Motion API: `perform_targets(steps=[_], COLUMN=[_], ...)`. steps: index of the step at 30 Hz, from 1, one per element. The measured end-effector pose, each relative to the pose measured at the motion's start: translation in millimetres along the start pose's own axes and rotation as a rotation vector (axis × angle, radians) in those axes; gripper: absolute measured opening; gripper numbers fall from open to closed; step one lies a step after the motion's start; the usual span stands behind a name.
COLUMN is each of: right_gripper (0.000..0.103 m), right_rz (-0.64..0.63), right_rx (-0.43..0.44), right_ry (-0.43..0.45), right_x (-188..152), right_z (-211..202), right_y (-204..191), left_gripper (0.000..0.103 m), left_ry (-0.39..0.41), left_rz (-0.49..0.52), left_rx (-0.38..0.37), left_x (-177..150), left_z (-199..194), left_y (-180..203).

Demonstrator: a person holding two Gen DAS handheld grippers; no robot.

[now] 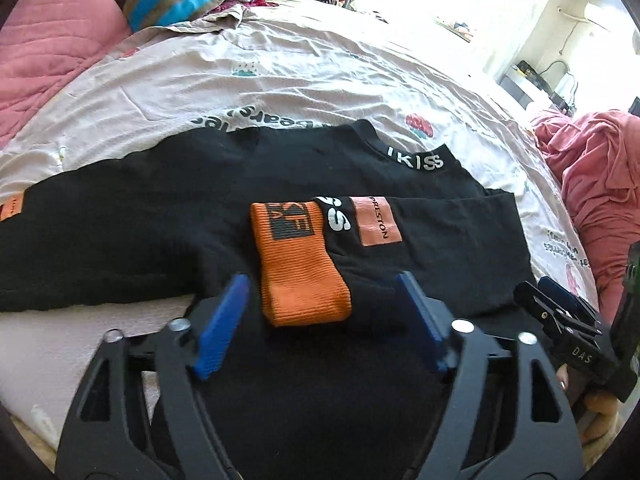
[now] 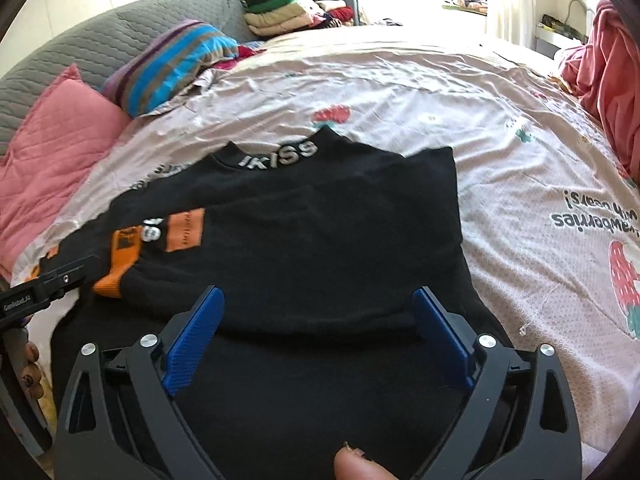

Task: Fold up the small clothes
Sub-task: 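Move the left tool to the other sleeve's orange cuff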

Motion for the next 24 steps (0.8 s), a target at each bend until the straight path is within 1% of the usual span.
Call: perform_targets(steps=[1,2,3,4,7,8,12,16,24], right_gripper=[0.096,0.097,0.097,0.098,0.098,0.098,0.098,0.098,0.098], right_rz=[0.0,0.001,0.001,0.0,-0.005,-0.01,-0.038,-0.069,-0.118], right_rx=[0.003,0.005,0.007,0.015,0.032,0.034,0.049,0.064,0.108], right_ry=[0.006,0.012,0.013,0.018,0.029,0.031,0.05,0.063,0.078], right_x=[2,3,4,6,9,11,16,21,27], right_z=[-2,-4,-6,-8,-13,-14,-21,-25,-29], right_y=[-2,-4,-7,-9,-18,-21,-37,-55,-93], left_gripper=[0.07,0.073,0.086,0.09,0.091,0.093,0.093,0.093,0.093], left_ry=[0.004,0.009,0.013,0.023,0.041,0.049,0.077,0.1,0.129], left_rz=[-0.005,-0.011,-0.014,-0.02,-0.028,-0.032,-0.045,-0.063,-0.1], left_rx=[-0.002,0.001,0.006,0.015,0.025,0.034,0.056,0.096,0.138], left_x=[0,1,1,2,4,4,7,9,8], left_z=[-3,-6,-8,-12,-20,-23,-35,-45,-62], left_y=[-1,-4,-6,-9,-15,-18,-28,-44,-72])
Point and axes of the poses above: each gripper's, at about its wrist camera, not at the fingertips, and z roughly the way its jaws point, y to its right, x to its top, the point moved 9 cm from there along z, roughly the way its jaws point
